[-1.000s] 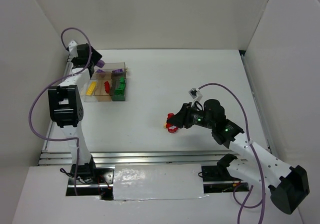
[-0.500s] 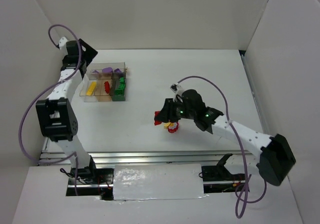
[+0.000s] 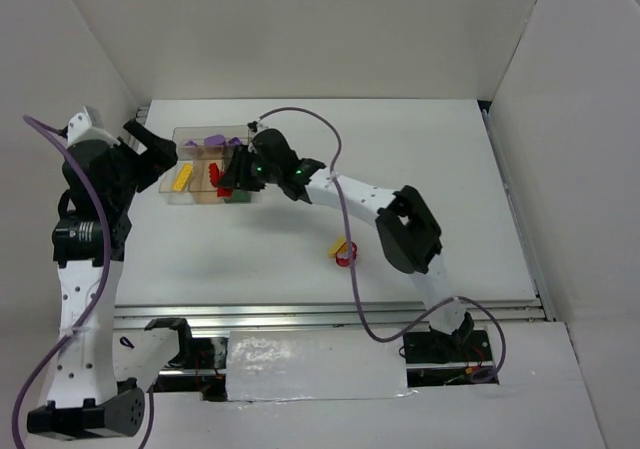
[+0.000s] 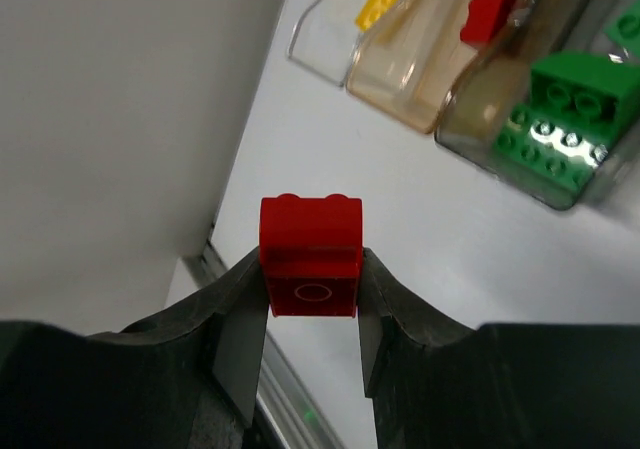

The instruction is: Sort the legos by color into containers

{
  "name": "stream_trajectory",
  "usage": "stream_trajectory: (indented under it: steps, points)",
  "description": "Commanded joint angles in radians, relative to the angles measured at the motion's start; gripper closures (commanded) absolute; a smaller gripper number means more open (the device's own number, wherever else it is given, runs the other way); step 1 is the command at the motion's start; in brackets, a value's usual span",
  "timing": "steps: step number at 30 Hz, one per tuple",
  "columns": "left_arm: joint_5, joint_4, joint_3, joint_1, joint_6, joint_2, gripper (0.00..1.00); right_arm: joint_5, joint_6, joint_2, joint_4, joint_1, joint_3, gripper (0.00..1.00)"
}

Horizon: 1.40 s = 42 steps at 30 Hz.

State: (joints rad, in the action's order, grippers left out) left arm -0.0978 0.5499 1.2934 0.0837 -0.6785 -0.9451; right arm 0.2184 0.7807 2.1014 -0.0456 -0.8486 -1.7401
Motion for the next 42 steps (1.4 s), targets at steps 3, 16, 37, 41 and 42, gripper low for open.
stream_trajectory:
  steps: [3, 16, 37, 41, 42]
  points:
    - [0.089, 0.108, -0.118, -0.002, 0.18, 0.127, 0.01, -0.034, 0.031, 0.238, 0.012, -0.021, -0.335, 0.97]
    - [0.211, 0.028, -0.344, -0.009, 0.203, 0.295, 0.01, -0.119, -0.024, 0.557, 0.059, -0.004, -0.777, 0.67]
    - [0.104, 0.024, -0.361, -0.027, 0.197, 0.272, 0.01, -0.165, -0.138, 0.465, 0.079, 0.005, -0.736, 0.0]
    - [0.11, 0.009, -0.376, -0.027, 0.203, 0.266, 0.01, -0.217, -0.192, 0.163, 0.186, 0.02, -0.333, 0.0]
    - [0.118, 0.001, -0.382, -0.027, 0.206, 0.263, 0.0, -0.287, -0.214, 0.041, 0.193, 0.02, -0.276, 0.0]
